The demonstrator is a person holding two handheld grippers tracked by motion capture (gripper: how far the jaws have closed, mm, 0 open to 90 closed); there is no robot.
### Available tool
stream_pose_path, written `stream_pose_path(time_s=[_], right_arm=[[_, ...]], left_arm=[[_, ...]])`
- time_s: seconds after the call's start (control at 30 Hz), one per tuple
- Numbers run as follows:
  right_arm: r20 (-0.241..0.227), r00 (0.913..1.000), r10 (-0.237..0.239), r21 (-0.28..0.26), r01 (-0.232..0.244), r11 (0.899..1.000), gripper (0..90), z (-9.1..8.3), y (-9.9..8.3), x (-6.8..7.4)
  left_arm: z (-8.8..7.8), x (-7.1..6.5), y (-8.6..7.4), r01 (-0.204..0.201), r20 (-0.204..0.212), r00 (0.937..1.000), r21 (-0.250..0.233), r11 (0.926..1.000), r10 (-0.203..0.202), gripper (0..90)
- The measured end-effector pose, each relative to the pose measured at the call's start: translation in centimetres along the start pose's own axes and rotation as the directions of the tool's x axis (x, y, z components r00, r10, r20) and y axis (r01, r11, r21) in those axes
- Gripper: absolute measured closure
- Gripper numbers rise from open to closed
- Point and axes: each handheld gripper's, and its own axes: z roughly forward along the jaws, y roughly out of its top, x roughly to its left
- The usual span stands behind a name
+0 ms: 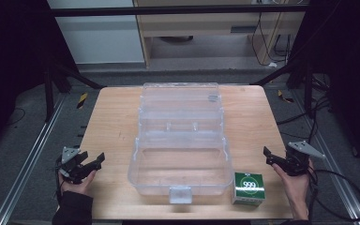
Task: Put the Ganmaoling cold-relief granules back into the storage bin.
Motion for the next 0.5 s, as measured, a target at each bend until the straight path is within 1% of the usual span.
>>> stream_pose_path(time_s=[0.1,0.17,0.2,0.27,0.3,0.33,0.4,0.43,0.5], right_arm=[[-0.005,0.9994,-0.035,-0.007,0.035,0.999,10.7,-0.5,0.3,0.2],[-0.01,0.9992,-0.038,-0.012,0.038,0.999,9.9,-0.6,0.5,0.2],[-0.031,0.9988,-0.037,-0.026,0.036,0.999,10.2,-1.0,0.9,0.2],[-0.046,0.998,-0.043,-0.023,0.042,0.999,10.3,-1.2,1.2,0.3],[-0.046,0.998,-0.043,-0.023,0.042,0.999,10.3,-1.2,1.2,0.3],[-0.069,0.9963,-0.051,-0.008,0.05,0.999,11.5,-1.4,1.6,0.5],[-0.087,0.9932,-0.078,0.013,0.079,0.997,11.5,-1.5,1.9,0.8],[-0.098,0.9901,-0.101,0.017,0.103,0.995,11.5,-1.5,2.1,1.0],[-0.135,0.9831,-0.124,0.028,0.129,0.991,11.4,-1.7,2.4,1.5]], left_arm=[[0.0,-0.1,0.0,-0.014,-0.008,0.9999,-0.003,0.9999,0.014,27.6],[0.0,-0.1,0.0,-0.017,-0.013,0.9998,-0.001,0.9999,0.017,27.7],[0.1,0.0,-0.1,-0.022,-0.021,0.9995,0.005,0.9997,0.022,27.7],[0.1,0.0,-0.1,-0.028,-0.025,0.9993,0.009,0.9996,0.029,27.7],[0.1,0.0,-0.1,-0.032,-0.028,0.9991,0.012,0.9994,0.032,27.7],[0.1,0.0,-0.1,-0.033,-0.029,0.999,0.014,0.9994,0.034,27.8],[0.2,-0.1,-0.1,-0.037,-0.027,0.9989,0.014,0.9992,0.038,27.8],[0.2,-0.2,-0.1,-0.04,-0.027,0.9988,0.018,0.9991,0.04,27.8],[0.2,-0.2,-0.1,-0.045,-0.026,0.9986,0.021,0.9988,0.046,27.8]])
